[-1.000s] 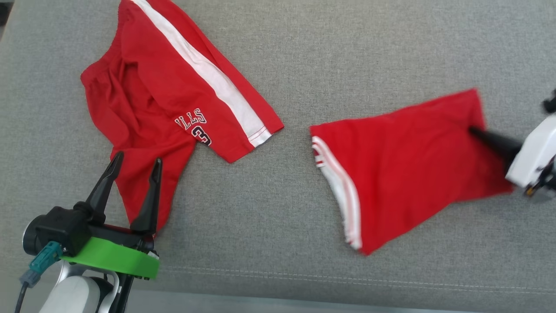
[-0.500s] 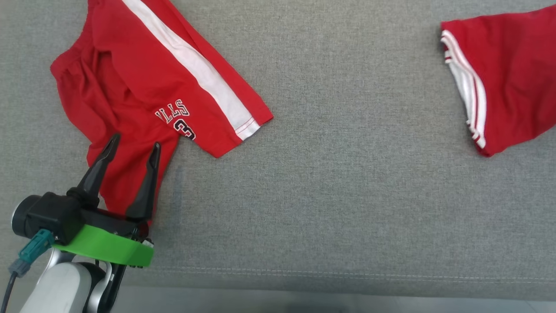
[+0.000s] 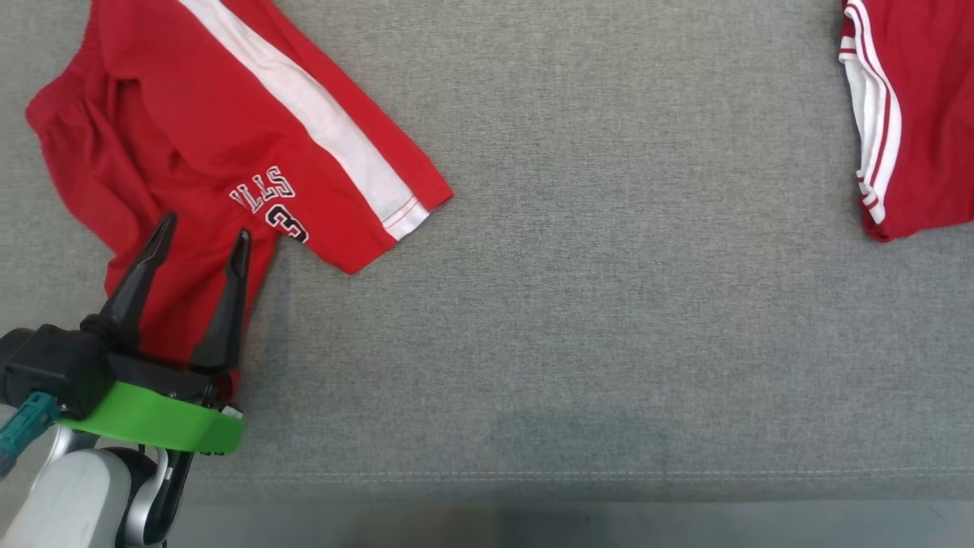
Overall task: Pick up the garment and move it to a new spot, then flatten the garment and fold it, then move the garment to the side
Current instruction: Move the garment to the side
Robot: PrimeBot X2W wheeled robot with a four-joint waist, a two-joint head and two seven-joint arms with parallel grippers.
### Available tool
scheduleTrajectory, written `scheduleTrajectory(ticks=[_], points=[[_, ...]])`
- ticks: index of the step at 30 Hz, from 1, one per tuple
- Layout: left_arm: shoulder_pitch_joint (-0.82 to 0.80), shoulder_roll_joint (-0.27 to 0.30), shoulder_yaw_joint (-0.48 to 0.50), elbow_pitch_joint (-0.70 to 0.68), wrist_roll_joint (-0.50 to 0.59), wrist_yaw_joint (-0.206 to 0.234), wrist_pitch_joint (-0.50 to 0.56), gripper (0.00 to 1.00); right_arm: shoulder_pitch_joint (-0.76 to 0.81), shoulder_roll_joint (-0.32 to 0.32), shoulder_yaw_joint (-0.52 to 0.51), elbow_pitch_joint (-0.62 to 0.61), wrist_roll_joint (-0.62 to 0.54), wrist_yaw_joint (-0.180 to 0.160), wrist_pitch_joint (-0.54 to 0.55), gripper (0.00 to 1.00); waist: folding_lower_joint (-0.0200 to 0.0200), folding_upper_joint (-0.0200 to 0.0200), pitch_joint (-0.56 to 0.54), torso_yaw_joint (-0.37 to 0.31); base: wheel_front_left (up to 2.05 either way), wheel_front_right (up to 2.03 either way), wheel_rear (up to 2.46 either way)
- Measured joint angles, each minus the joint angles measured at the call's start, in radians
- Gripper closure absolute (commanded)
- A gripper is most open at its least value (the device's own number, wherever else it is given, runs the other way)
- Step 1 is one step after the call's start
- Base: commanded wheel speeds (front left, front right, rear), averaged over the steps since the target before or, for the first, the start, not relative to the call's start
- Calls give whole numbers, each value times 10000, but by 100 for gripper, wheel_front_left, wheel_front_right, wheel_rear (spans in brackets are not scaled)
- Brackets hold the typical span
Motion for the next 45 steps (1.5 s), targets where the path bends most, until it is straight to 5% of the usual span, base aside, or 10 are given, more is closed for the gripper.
scheduleTrajectory(ticks=[26,27,28,29,30,34,45], points=[[-199,259,-35,-449,2,29,305,0,-767,692,-61,1496,-1467,-73,-2073,100,-1,0,992,-1270,0,0,0],[-199,259,-33,-447,0,29,305,0,-820,685,-104,1597,-1603,-73,-2270,91,-1,0,1004,-1264,0,0,0],[-201,255,-33,-447,0,29,305,0,-923,681,-217,1749,-1837,-71,-2523,67,-1,0,1017,-1256,0,0,0],[-201,255,-31,-447,0,29,305,0,-1061,669,-374,1912,-2034,-73,-2771,24,-1,0,1030,-1247,0,0,0],[-203,255,-27,-445,0,29,305,0,-1205,631,-479,2015,-2217,-73,-3024,0,-1,0,1043,-1236,0,0,0],[-207,244,-21,-410,0,29,303,0,-1495,713,-857,2640,-2602,-81,-3582,0,-1,0,1071,-1189,0,0,0],[-265,-211,-50,362,-2,29,69,0,-1016,2604,-1080,3118,-2945,-81,-5843,0,-1,0,394,-1114,0,0,0]])
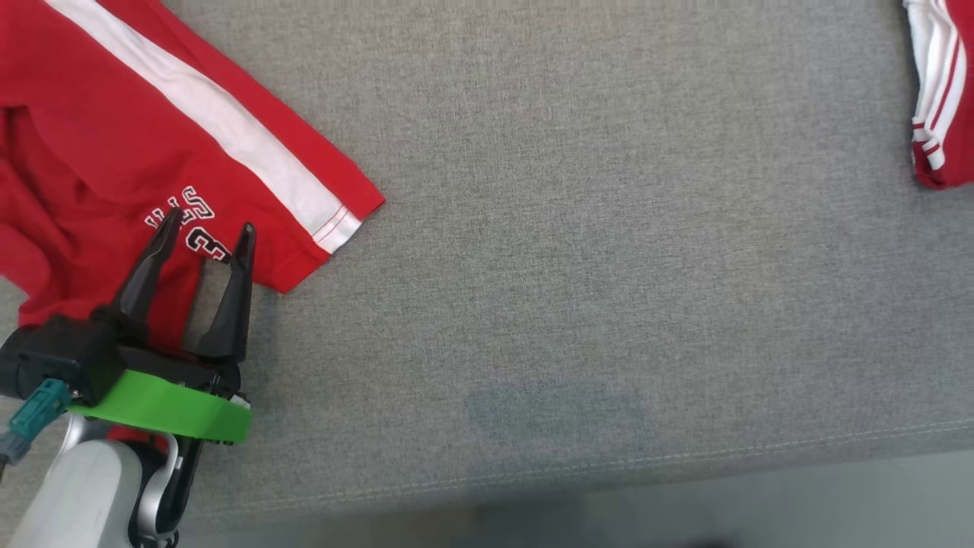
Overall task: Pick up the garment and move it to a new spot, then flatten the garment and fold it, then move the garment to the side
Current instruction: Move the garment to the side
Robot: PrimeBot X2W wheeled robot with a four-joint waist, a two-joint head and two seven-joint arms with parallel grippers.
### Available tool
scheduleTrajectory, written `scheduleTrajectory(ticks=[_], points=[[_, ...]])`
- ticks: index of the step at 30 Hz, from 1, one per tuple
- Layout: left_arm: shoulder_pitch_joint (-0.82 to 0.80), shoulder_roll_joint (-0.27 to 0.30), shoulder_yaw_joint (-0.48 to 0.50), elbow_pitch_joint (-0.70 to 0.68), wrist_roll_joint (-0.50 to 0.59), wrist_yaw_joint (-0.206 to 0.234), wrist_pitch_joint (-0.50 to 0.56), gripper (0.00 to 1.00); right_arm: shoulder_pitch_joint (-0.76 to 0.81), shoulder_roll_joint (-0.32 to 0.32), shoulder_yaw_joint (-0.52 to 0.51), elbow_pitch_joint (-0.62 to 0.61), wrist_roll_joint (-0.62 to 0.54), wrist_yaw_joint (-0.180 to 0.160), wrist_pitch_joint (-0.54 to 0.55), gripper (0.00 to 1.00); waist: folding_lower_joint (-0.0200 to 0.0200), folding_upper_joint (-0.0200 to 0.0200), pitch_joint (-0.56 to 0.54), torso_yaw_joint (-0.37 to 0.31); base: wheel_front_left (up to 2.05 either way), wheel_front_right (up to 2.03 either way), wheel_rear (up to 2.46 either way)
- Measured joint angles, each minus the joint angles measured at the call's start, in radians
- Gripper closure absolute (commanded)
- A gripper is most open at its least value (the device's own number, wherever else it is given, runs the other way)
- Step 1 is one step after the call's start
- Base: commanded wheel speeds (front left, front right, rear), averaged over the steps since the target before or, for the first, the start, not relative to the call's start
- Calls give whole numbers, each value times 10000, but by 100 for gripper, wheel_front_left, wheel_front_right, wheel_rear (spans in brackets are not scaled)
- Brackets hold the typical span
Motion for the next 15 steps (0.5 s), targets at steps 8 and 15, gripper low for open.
scheduleTrajectory(ticks=[8,15], points=[[-2,-583,148,694,-268,42,-178,0,769,725,-67,-861,-272,-2,-1363,0,0,0,-983,44,0,0,0],[85,-782,525,1471,-339,194,-265,0,1847,1544,-157,-1553,-257,-2,-1317,0,0,0,-1797,117,0,0,0]])
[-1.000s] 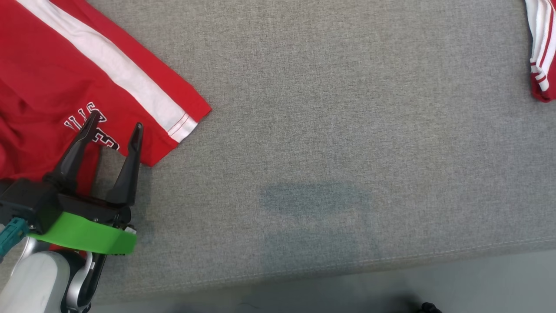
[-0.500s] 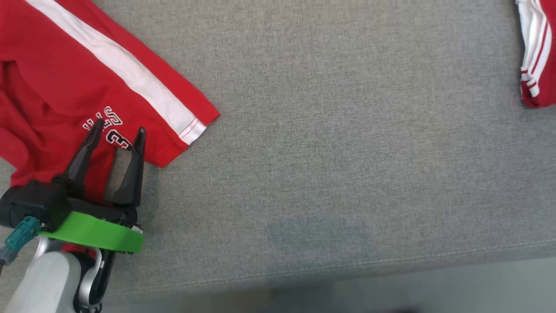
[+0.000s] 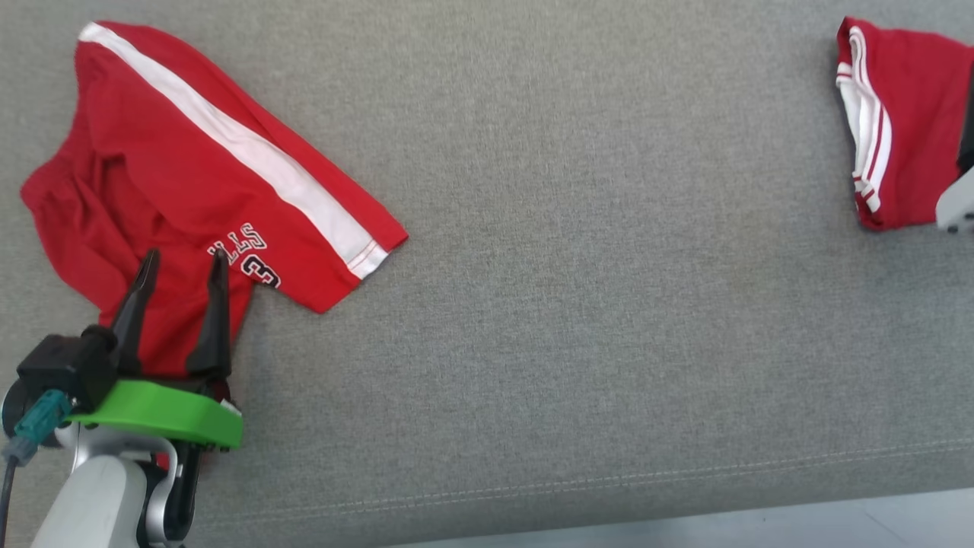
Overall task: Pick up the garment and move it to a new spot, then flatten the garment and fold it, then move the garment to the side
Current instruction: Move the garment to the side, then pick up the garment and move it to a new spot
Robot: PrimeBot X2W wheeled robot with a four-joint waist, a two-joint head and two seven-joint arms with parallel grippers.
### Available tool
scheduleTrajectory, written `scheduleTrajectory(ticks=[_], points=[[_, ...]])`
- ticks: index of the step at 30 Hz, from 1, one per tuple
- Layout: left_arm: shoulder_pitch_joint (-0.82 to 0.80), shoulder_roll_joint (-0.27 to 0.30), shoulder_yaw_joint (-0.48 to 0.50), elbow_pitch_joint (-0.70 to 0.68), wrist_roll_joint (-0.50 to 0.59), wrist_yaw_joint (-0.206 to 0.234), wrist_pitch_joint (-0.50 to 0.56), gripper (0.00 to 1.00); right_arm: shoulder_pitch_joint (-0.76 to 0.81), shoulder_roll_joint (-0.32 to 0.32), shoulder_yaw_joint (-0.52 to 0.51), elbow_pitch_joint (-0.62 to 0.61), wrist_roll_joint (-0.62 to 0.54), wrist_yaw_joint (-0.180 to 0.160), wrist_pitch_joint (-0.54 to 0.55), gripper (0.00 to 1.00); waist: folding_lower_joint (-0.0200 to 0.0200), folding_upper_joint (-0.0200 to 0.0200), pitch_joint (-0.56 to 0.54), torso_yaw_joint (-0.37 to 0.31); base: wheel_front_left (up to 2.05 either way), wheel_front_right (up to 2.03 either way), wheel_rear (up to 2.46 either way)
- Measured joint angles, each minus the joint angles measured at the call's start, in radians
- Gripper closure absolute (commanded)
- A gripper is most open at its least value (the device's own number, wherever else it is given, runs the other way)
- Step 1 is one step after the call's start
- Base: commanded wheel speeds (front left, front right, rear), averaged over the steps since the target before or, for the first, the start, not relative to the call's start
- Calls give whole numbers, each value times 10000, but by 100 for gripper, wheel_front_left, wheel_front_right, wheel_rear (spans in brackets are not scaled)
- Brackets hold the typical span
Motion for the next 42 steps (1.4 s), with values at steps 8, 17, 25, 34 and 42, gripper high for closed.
scheduleTrajectory(ticks=[8,17,25,34,42], points=[[699,-73,151,732,169,86,-10,0,1901,832,-405,-913,-608,-2,58,0,0,0,-1126,134,0,0,0],[1258,-196,161,759,368,84,-29,0,4229,1718,-203,-1659,-1237,-2,102,0,0,0,-2283,196,0,0,0],[1256,-435,117,646,629,56,-29,0,4657,1620,-667,-2545,-1906,-2,100,0,0,0,-2680,566,0,0,0],[1616,-709,535,535,685,115,-29,0,4829,2057,817,-3292,-2491,368,100,0,0,0,-2906,1726,0,0,0],[1831,-734,123,825,640,-232,-29,0,4834,2006,708,-3519,-2589,336,100,0,0,0,-3001,2819,0,0,0]])
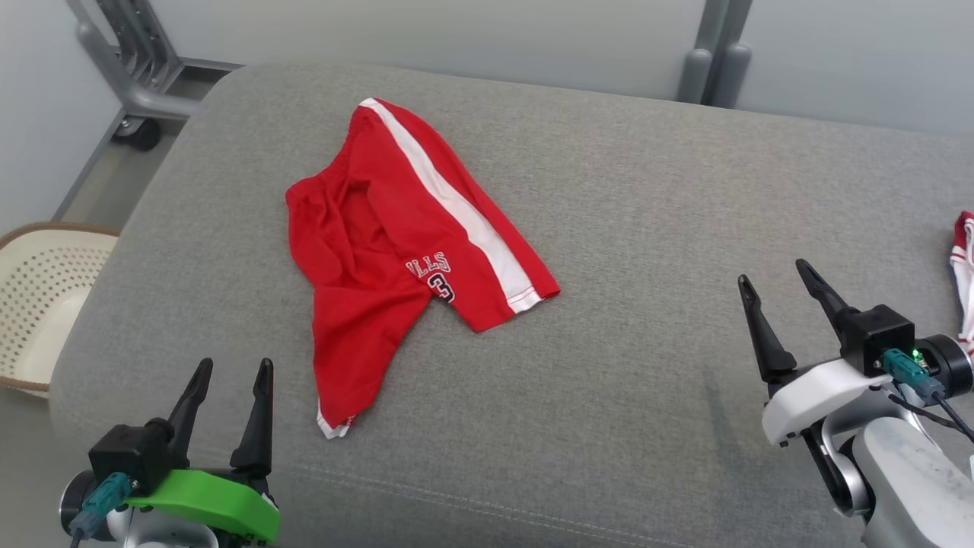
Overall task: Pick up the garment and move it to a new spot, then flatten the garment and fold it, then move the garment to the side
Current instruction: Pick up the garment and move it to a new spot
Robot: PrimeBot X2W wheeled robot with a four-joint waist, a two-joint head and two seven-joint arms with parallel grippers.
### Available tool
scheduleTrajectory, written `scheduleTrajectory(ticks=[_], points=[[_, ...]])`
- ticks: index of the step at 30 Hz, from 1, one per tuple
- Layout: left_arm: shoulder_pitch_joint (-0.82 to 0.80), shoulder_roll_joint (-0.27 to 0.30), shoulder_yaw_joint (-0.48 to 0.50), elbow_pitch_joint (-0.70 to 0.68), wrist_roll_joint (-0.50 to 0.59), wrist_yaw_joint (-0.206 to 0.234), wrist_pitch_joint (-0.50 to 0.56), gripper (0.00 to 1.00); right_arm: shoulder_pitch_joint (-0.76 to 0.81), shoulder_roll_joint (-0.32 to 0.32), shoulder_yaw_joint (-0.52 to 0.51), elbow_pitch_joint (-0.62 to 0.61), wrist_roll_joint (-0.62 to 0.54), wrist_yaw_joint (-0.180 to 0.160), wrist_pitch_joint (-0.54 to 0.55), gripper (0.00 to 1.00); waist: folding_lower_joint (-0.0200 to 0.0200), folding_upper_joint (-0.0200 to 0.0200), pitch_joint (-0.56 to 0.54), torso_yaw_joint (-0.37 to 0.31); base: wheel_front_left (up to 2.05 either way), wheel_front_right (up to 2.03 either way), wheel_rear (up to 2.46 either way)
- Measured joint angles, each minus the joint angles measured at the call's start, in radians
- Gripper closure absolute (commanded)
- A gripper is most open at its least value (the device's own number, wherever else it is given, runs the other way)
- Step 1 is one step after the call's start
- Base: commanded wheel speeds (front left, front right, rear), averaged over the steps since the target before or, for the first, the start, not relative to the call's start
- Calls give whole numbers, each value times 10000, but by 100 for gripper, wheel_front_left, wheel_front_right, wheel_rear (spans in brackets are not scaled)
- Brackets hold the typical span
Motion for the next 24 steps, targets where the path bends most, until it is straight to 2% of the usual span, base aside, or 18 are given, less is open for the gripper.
scheduleTrajectory(ticks=[3,7,8,12,19,24], points=[[-78,-12,27,15,-481,-337,215,0,-4,-161,-25,-203,-44,-17,0,0,0,0,30,400,0,0,0],[-804,13,217,79,-1555,-851,1030,0,-132,-242,104,-642,-374,-17,134,0,0,0,291,742,0,0,0],[-1095,48,267,151,-1699,-938,1331,0,-228,-303,153,-721,-441,-13,157,0,0,0,390,795,0,0,0],[-2095,-52,535,706,-3517,-1108,3068,0,-726,-616,357,-1131,-752,58,447,0,0,0,869,913,0,0,0],[-4237,173,978,1400,-5164,-995,5814,0,-1630,-1164,648,-1894,-1267,453,1068,0,0,0,1862,820,0,0,0],[-5823,353,1570,1831,-5939,-456,7045,0,-2257,-1321,777,-2510,-1540,671,1475,0,0,0,2573,650,0,0,0]])
